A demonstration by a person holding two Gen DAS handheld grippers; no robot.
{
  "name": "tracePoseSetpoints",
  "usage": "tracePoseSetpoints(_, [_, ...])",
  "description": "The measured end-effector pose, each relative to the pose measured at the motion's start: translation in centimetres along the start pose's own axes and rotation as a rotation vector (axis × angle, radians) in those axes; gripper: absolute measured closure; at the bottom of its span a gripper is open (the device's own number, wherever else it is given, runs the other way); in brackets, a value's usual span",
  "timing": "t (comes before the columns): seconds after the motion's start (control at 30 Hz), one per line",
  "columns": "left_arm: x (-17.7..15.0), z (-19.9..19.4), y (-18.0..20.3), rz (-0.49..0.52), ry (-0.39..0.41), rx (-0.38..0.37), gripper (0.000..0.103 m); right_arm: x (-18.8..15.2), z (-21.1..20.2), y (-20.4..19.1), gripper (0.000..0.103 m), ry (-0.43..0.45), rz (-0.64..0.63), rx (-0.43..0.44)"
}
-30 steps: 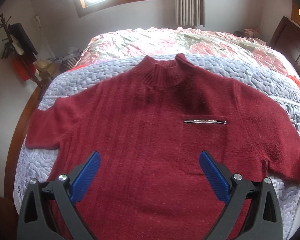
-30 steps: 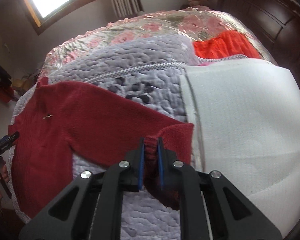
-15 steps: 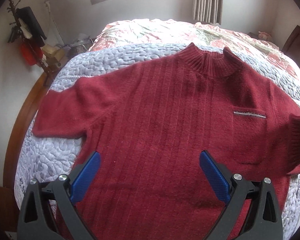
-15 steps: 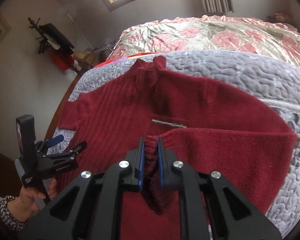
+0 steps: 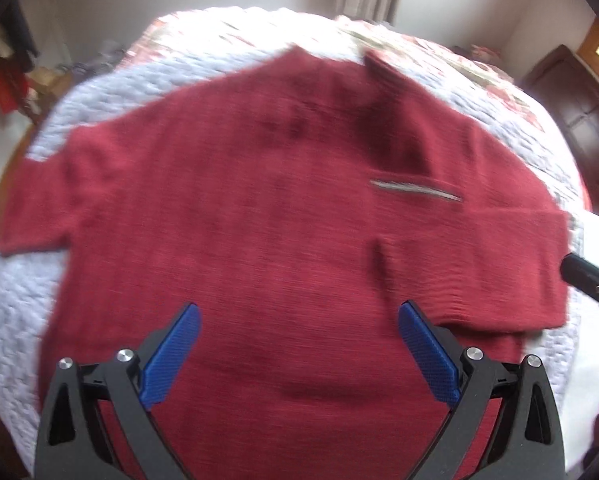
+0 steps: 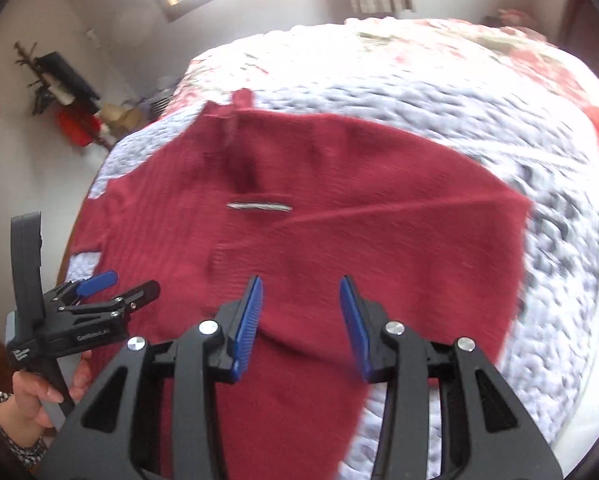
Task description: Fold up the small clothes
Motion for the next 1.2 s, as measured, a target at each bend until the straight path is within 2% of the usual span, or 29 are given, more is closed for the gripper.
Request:
tracePoseSetpoints(0.07, [0.0, 1.3, 2.5, 0.005, -0.034, -0.051, 0.004, -1.4, -0.5, 2.1, 0.062, -0.005, 0.045, -0.013])
tracePoseSetpoints(0.2, [0.2, 4.4, 6.0, -0.009, -0.1, -0.059, 0.004, -3.8, -1.5, 5.1, 0.062, -0.013, 0.1, -0.024])
tracePoseSetpoints(0.3, [0.7, 5.9, 7.5, -0.026, -0.117, -0.062, 0.009, -5.3, -1.8, 6.5, 0.062, -0.01, 0.131, -0.028])
tracePoseSetpoints(0.33, [0.8, 6.2, 8.0, -0.032, -0.123, -0.073, 0.021, -5.7, -2.0, 7.1, 0.062, -0.009, 0.144, -0.027])
tracePoseSetpoints(0.37, [0.9, 6.4, 8.4, -0.036, -0.131, -0.08, 0.027, -6.0, -2.1, 7.5, 0.062, -0.009, 0.155, -0.027])
tracePoseSetpoints(0.43, [1.0, 6.4, 9.2, -0.045, -0.121, -0.079, 0.032, -6.6, -2.2, 8.3, 0.062, -0.011, 0.165, -0.035])
tracePoseSetpoints(0.47, [1.0, 6.5, 9.6, -0.046, -0.12, -0.09, 0.043, -6.6, -2.2, 8.4, 0.062, -0.011, 0.166, -0.041])
tracePoseSetpoints(0.5, [1.0, 6.6, 9.9, -0.046, -0.124, -0.097, 0.049, -6.7, -2.3, 8.7, 0.062, -0.01, 0.167, -0.044])
tracePoseSetpoints(0.57, [1.2, 6.6, 10.4, -0.051, -0.126, -0.129, 0.073, -6.9, -2.4, 9.1, 0.062, -0.01, 0.176, -0.041])
tracePoseSetpoints(0.63, [1.4, 6.1, 11.2, -0.066, -0.119, -0.173, 0.084, -6.9, -2.4, 9.5, 0.062, -0.01, 0.187, -0.04])
tracePoseSetpoints(0.8, [2.7, 2.2, 10.3, -0.074, 0.012, -0.22, 0.086, -6.8, -2.7, 9.9, 0.062, -0.006, 0.188, -0.047])
tracePoseSetpoints(0.93, [4.3, -1.7, 6.7, -0.066, 0.147, -0.156, 0.086, -6.4, -3.2, 9.8, 0.062, 0.008, 0.185, -0.034])
tracePoseSetpoints(1.0, [4.9, -2.5, 4.6, -0.065, 0.178, -0.108, 0.085, -5.8, -2.9, 9.4, 0.055, 0.014, 0.187, -0.009])
tracePoseSetpoints(1.07, [5.7, -2.5, 2.2, -0.066, 0.195, -0.053, 0.085, -5.2, -2.4, 8.8, 0.054, 0.013, 0.188, 0.012])
tracePoseSetpoints(1.2, [6.3, -2.1, -2.5, -0.1, 0.175, -0.002, 0.085, -3.7, -0.2, 7.4, 0.047, -0.007, 0.19, 0.059])
Point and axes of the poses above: each gripper's, at about its wrist camera, not at the fingertips, and z roughly the way its jaws point, y to its right, x to its top, the point moved 2 cm from there along z, roughly the way its jaws point, and after that the axes turned 2 degrees about -x, right-handed, at the moved point
